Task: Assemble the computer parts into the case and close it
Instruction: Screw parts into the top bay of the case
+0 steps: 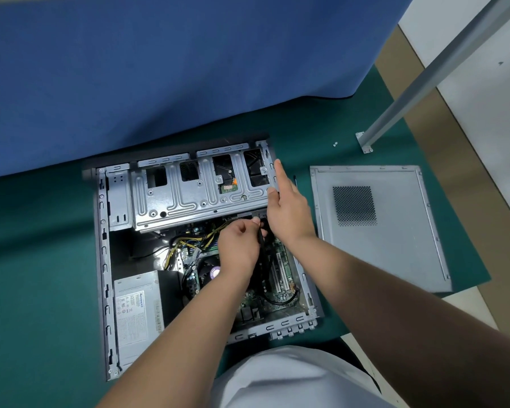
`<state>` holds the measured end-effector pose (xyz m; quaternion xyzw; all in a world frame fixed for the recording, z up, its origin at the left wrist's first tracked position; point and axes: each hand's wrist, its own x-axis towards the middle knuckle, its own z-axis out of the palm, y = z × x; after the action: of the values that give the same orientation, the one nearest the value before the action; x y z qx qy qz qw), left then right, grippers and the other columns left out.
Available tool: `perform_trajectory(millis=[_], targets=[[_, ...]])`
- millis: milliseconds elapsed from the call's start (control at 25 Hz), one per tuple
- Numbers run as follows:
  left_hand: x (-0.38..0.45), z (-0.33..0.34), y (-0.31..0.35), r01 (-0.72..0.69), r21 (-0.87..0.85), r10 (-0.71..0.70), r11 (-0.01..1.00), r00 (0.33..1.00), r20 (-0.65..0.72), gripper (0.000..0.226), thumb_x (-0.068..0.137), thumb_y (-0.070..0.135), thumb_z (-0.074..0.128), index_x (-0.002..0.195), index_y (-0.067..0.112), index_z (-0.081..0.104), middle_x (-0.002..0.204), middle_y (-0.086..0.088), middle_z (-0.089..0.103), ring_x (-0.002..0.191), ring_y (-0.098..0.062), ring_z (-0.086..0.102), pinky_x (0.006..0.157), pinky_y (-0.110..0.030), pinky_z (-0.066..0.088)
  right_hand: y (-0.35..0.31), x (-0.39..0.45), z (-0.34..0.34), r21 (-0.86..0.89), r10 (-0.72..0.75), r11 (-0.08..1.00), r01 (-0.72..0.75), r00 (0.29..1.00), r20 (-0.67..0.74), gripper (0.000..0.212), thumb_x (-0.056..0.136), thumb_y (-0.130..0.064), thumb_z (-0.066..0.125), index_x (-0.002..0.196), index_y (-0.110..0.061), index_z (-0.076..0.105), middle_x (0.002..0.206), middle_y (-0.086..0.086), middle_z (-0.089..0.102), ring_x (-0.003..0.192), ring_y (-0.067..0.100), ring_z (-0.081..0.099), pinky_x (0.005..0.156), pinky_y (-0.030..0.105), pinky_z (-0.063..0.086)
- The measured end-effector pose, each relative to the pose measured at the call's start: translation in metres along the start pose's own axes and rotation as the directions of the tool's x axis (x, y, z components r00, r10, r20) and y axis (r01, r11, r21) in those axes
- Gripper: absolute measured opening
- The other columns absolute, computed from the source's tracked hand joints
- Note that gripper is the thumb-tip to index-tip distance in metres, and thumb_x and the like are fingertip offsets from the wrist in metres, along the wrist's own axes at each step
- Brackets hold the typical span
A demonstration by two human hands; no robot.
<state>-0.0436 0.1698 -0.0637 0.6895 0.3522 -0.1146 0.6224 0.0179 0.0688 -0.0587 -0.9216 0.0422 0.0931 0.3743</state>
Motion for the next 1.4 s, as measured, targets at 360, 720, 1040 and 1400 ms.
perform_trajectory(millis=[360, 720, 1040, 1400], targets=[[0.001, -0.016, -0.005, -0.126, 0.109, 0.115, 0.986, 0.989, 0.096, 0.034, 0.1, 0.042, 0.063, 0.078, 0.017, 0.071, 0.058, 0.001, 0.057, 0.053, -0.016, 0.046, 0.055, -0.029, 0.038, 0.0, 0.001, 0.0, -0.006, 0.001, 1.0, -0.001, 1.0, 0.001, 0.062, 0.107, -0.027, 0.037, 0.159, -0.046, 0.012, 0.16, -0.009, 0.039, 0.129, 0.024, 0.053, 0.097, 0.04, 0.047], [-0.037, -0.042, -0.046, 0.248, 0.074, -0.255, 0.966, 0.865, 0.432, 0.015, 0.094, 0.025, 0.073, 0.098, 0.011, 0.073, 0.086, -0.017, 0.073, 0.064, -0.019, 0.071, 0.06, -0.026, 0.061, -0.003, 0.0, -0.002, -0.009, 0.008, 1.0, -0.008, 1.0, 0.011, 0.062, 0.107, -0.025, 0.038, 0.161, -0.043, 0.012, 0.162, -0.006, 0.036, 0.122, 0.026, 0.058, 0.102, 0.04, 0.049], [-0.031, -0.026, -0.048, 0.358, -0.092, -0.288, 0.929, 0.857, 0.428, 0.007, 0.088, 0.0, 0.076, 0.085, -0.002, 0.07, 0.09, -0.014, 0.074, 0.085, -0.02, 0.075, 0.085, -0.03, 0.063, -0.005, -0.002, -0.005, -0.004, 0.018, 1.0, -0.018, 1.0, 0.014, 0.062, 0.107, -0.024, 0.038, 0.161, -0.042, 0.014, 0.162, -0.005, 0.038, 0.122, 0.027, 0.059, 0.104, 0.044, 0.048], [-0.023, -0.016, -0.047, 0.308, -0.011, -0.287, 0.951, 0.9, 0.329, 0.016, 0.091, -0.009, 0.069, 0.091, 0.003, 0.057, 0.11, -0.024, 0.066, 0.091, -0.03, 0.073, 0.066, -0.025, 0.063, -0.006, -0.002, -0.004, -0.019, 0.033, 0.999, -0.033, 0.999, 0.019, 0.062, 0.107, -0.025, 0.037, 0.161, -0.043, 0.013, 0.162, -0.004, 0.037, 0.106, 0.028, 0.065, 0.097, 0.046, 0.053]])
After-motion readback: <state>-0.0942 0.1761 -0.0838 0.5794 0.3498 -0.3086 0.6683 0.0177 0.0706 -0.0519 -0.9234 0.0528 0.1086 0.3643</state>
